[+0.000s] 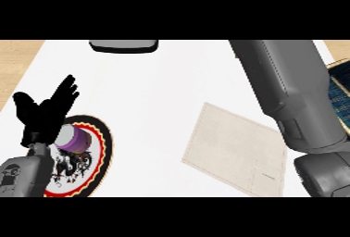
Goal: Pick the sweet potato from the placemat and place it in the basket
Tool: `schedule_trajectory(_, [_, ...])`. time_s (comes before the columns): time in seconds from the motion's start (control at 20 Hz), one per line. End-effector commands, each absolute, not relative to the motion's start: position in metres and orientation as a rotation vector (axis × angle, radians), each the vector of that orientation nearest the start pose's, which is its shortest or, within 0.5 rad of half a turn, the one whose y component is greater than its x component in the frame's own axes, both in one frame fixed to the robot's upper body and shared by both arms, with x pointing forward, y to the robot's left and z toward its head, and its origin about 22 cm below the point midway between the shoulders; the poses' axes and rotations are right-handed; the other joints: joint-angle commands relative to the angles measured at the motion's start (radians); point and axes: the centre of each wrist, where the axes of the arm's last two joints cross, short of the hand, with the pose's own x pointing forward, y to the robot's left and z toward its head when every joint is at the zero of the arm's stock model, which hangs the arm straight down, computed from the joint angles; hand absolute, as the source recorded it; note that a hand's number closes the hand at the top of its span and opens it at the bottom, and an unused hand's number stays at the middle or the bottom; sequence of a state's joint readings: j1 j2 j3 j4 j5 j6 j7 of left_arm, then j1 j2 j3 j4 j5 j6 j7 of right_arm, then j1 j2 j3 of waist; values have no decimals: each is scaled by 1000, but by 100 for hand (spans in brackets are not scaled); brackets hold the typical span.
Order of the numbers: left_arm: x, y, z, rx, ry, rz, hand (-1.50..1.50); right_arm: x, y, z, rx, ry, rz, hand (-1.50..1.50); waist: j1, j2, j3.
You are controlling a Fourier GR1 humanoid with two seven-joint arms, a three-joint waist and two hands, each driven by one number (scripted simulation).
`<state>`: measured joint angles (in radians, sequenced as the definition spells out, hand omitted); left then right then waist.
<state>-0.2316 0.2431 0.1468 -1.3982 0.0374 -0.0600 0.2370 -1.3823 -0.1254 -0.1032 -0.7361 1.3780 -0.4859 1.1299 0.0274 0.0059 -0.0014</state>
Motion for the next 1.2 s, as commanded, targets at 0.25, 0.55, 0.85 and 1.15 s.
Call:
schedule_trajectory(0.25, [300, 315, 37, 185, -1377, -76, 0, 463, -157, 318, -1612, -1102, -267, 150, -16, 0, 0])
schedule_trajectory(0.55, [296, 295, 42, 182, -1384, -78, 0, 468, -188, 300, -1663, -1000, -326, 150, -21, -7, 1])
schedule_trajectory(0.85, [291, 326, 46, 191, -1367, -65, 0, 461, -241, 294, -1673, -988, -306, 150, -30, -9, 1])
schedule_trajectory(1.15, [294, 306, 40, 188, -1388, -56, 0, 443, -276, 248, -1652, -1015, -315, 150, -39, -11, 2])
